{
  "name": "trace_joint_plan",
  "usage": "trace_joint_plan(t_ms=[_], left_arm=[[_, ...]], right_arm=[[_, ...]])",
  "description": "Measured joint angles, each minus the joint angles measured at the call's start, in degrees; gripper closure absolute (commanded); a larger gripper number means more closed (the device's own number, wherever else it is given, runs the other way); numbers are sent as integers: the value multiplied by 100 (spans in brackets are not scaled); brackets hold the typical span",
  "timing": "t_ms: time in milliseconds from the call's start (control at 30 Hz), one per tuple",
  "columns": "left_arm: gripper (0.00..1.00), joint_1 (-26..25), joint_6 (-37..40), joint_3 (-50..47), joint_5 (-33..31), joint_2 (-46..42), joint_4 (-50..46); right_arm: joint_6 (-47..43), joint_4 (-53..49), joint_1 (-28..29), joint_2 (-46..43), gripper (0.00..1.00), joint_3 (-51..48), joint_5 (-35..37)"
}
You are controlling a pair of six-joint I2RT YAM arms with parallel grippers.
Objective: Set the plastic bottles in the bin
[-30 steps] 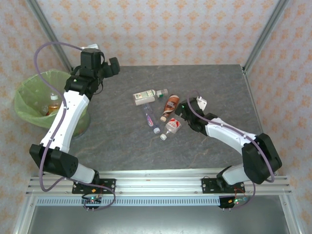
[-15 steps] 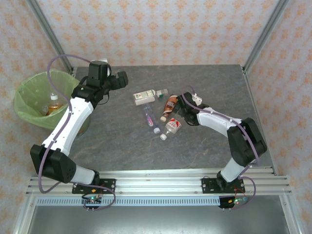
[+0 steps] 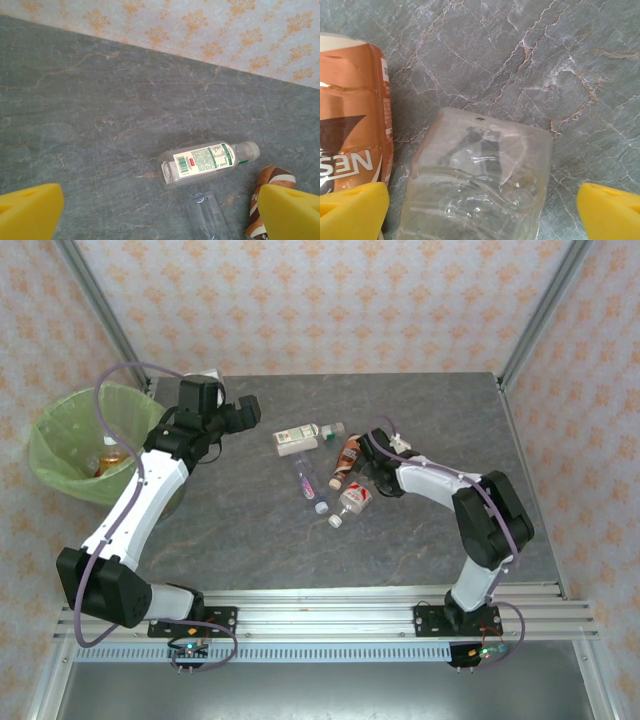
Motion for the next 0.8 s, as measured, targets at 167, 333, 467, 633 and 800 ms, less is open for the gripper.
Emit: trace_joint_plan(t_ms=[167,333,467,633,800], left_arm=[[0,0,4,-70,-13,-66,-22],[0,0,9,-81,-76,-136,-44],[0,0,26,-83,-133,-157,-46],[0,0,28,-83,-155,-164,-50],[0,0,28,-85,-175,-164,-87]], right_arm=[[61,9,0,221,6,127,24],[35,11,0,496,6,354,48],[-44,-44,0,719,6,568,74],[-98,-120,0,935,7,695,188],[-140,-164,-4,944,12,693,308]])
